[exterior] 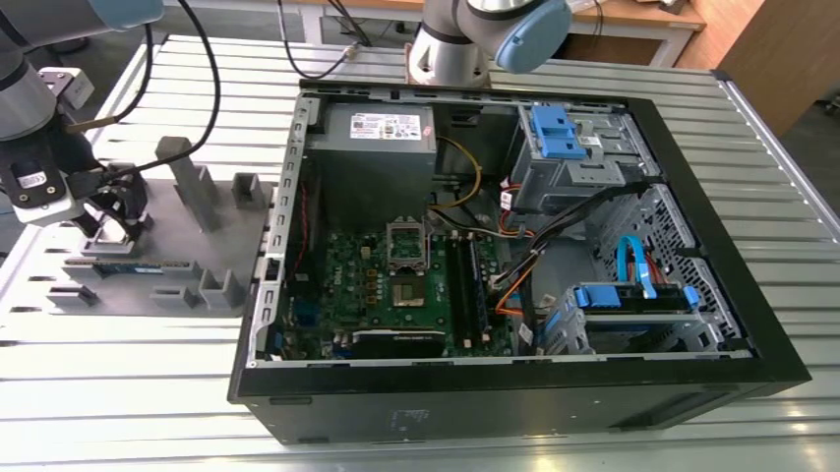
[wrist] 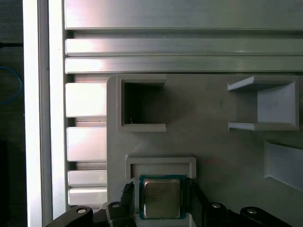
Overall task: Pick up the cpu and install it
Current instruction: 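Pick up the cpu and move it towards the insertion slot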
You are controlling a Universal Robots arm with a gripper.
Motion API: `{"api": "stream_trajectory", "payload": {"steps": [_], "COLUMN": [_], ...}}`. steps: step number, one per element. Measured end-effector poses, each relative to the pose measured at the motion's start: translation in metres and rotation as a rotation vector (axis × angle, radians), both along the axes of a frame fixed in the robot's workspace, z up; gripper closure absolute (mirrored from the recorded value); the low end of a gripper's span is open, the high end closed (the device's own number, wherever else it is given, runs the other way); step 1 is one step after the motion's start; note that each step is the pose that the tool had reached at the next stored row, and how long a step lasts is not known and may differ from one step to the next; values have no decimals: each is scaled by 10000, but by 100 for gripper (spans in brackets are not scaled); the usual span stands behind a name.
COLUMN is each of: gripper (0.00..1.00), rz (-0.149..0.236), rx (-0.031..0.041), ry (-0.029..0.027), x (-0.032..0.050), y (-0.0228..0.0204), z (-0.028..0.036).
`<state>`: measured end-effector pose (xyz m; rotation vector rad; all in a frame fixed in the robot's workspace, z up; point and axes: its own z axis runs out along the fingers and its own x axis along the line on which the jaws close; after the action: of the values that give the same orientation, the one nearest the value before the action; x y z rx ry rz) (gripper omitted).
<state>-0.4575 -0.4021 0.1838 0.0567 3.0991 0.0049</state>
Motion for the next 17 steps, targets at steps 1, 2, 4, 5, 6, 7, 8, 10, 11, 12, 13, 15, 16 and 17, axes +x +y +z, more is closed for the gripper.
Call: {"api": "stream_trajectory", "payload": {"steps": [1,2,4,5,6,7,8,10,11,12,13,15,16,17], "gripper": [42,42,42,42,42,42,42,42,42,44,44,50,50,50], "rz": [0,0,1,2,1,1,1,1,0,1,0,1,0,0], "rx": [0,0,-10,-10,-11,-11,-11,-11,-11,-11,-11,-11,-11,-12], "ry": [1,-1,1,0,1,1,1,1,1,1,0,1,1,1], "x": [0,1,1,1,1,0,0,0,0,0,0,0,0,0], "y": [0,0,-1,-1,-1,0,0,0,0,0,0,0,0,0], "z": [-2,-7,-12,-13,-13,-13,-13,-13,-13,-13,-13,-13,-13,-13]}}
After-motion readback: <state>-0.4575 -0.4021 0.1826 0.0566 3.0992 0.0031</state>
